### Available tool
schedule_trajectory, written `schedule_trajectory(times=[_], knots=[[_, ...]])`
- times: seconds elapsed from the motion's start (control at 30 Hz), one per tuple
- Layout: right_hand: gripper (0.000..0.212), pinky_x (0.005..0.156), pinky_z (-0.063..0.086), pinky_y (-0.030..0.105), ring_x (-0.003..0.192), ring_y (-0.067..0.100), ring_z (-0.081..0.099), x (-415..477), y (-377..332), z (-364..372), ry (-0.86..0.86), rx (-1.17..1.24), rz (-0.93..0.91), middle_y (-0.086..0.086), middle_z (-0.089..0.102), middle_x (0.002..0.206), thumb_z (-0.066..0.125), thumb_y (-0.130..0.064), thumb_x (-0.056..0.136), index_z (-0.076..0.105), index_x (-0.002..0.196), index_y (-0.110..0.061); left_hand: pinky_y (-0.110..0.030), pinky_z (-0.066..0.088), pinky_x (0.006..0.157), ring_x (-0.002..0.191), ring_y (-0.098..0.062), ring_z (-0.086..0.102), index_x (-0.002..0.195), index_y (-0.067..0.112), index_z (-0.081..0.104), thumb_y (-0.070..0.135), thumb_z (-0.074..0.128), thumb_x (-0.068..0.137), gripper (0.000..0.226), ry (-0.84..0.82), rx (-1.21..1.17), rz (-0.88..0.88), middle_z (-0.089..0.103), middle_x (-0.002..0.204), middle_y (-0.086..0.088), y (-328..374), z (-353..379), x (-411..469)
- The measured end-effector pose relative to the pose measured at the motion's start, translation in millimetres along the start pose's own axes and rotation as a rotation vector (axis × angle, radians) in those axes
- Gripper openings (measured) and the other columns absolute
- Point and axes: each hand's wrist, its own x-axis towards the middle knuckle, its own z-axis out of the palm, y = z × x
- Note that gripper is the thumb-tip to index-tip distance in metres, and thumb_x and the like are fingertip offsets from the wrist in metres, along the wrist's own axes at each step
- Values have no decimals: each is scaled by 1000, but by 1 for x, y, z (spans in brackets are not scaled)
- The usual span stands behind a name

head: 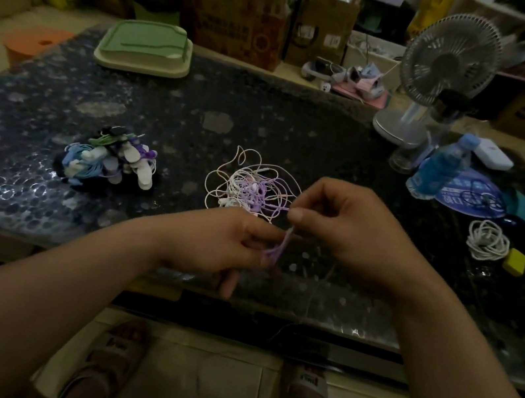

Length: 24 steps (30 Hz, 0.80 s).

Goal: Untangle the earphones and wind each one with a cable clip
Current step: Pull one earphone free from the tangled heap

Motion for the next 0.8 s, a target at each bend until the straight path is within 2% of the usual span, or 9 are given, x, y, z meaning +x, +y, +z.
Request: schedule_trajectory(times=[0.1,0.17,0.23,0.3,0.37,0.47,0.53,0.6,0.8], knots=[[10,71,57,28,75,20,67,5,11,-3,-18,393,100,7,71,86,74,-16,90,71,97,-10,-28,54,59,53,-16,65,147,31,52,9,55,106,47,-84,-279,40,75,126,-3,7,-3,-2],[19,63,47,31,69,26,54,8,19,1,-10,628,181,17,64,89,72,-22,85,70,97,-8,-24,52,54,48,-13,60,145,36,55,9,58,103,50,-90,-461,97,74,126,-10,11,-3,-1],[24,59,38,31,64,26,46,10,25,12,-9,703,215,30,59,93,70,-21,90,68,102,0,-18,45,45,43,-9,53,137,38,65,14,61,97,47,-33,-623,175,71,127,-18,13,-1,1],[23,58,40,26,65,21,52,8,27,24,-30,589,223,26,66,94,64,-21,100,70,110,-1,-16,39,41,40,-7,46,139,37,63,16,62,97,47,124,-731,182,67,130,-23,15,-1,6],[21,58,42,22,62,6,56,2,24,35,-67,363,180,7,72,85,59,-27,106,76,109,-15,-16,37,40,37,-5,39,145,35,54,11,54,102,49,309,-771,149,71,129,-11,13,-5,14],[23,58,41,20,58,0,53,-4,13,46,-125,135,90,0,69,78,55,-27,107,76,103,-19,-16,39,41,37,-6,35,152,32,46,8,48,107,51,469,-709,117,74,127,-3,5,-9,19],[25,52,38,14,55,-1,51,-6,5,48,-120,69,42,3,69,78,54,-26,108,74,98,-15,-17,41,41,38,-7,35,153,32,45,8,49,107,52,517,-641,94,75,126,-1,0,-10,20],[26,48,37,14,51,0,49,-6,2,47,-84,24,30,3,66,73,55,-28,107,72,91,-16,-17,40,42,39,-8,37,154,33,45,11,50,107,52,522,-574,87,75,126,1,-3,-10,20],[29,54,34,28,54,6,49,-5,1,50,-67,-209,-34,-6,55,62,53,-30,106,67,83,-20,-16,42,44,42,-9,40,155,35,43,14,50,109,51,546,-482,77,74,128,5,-3,-8,16]])
